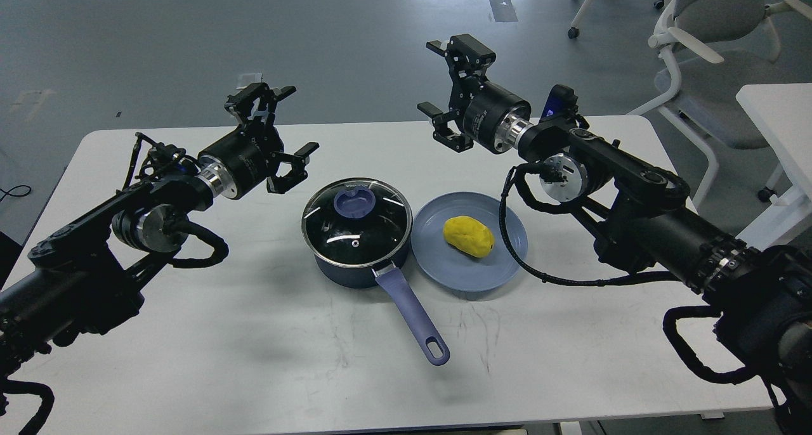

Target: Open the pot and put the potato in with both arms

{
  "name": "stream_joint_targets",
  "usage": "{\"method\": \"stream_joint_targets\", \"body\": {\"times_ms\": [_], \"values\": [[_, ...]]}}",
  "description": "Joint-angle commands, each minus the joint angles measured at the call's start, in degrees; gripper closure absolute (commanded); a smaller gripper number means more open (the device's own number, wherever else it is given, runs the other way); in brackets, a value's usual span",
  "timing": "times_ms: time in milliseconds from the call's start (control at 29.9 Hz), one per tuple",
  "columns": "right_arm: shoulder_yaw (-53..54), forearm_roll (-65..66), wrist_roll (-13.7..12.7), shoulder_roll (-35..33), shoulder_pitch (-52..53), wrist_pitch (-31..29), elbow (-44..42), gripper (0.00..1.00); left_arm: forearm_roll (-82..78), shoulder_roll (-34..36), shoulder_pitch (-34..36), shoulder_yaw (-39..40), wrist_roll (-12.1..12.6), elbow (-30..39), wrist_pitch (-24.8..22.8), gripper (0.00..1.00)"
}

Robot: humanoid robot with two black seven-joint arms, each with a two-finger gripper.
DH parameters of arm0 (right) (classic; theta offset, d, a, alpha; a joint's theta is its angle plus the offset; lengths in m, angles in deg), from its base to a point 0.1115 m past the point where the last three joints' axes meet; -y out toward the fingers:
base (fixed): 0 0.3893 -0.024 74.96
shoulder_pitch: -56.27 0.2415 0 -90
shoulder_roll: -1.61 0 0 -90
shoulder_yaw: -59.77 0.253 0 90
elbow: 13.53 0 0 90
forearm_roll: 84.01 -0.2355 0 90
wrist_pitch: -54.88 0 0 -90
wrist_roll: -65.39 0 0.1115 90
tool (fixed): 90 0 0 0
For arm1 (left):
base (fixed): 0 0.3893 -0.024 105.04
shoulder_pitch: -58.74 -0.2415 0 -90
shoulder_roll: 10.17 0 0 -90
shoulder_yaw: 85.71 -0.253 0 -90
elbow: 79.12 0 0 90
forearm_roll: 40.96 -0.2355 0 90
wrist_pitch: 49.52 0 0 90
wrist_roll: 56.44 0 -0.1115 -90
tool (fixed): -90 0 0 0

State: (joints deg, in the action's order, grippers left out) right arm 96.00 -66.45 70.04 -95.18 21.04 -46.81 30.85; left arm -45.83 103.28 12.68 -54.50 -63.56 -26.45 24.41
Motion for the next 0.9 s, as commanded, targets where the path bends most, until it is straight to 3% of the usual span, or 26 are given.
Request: {"method": "stream_joint_targets", "body": {"times_ms": [0, 603, 870], "values": [[1.5, -0.2, 0.0, -1.2, 0.0, -1.0, -0.2, 0.00, 0.2, 0.0, 0.7, 0.7, -0.6, 0.2, -0.3, 0.02], [1.5, -0.4, -0.2, -1.1, 2.4, -0.3, -0.3, 0.00, 0.4, -0.4, 1.6, 2.7, -0.6, -0.2, -1.2, 0.02], [2.6, -1.0, -1.8, -2.9, 1.7, -2.8, 0.1, 0.00, 0.3, -0.9, 1.6, 3.6, -0.5, -0.2, -1.8, 0.02]]}}
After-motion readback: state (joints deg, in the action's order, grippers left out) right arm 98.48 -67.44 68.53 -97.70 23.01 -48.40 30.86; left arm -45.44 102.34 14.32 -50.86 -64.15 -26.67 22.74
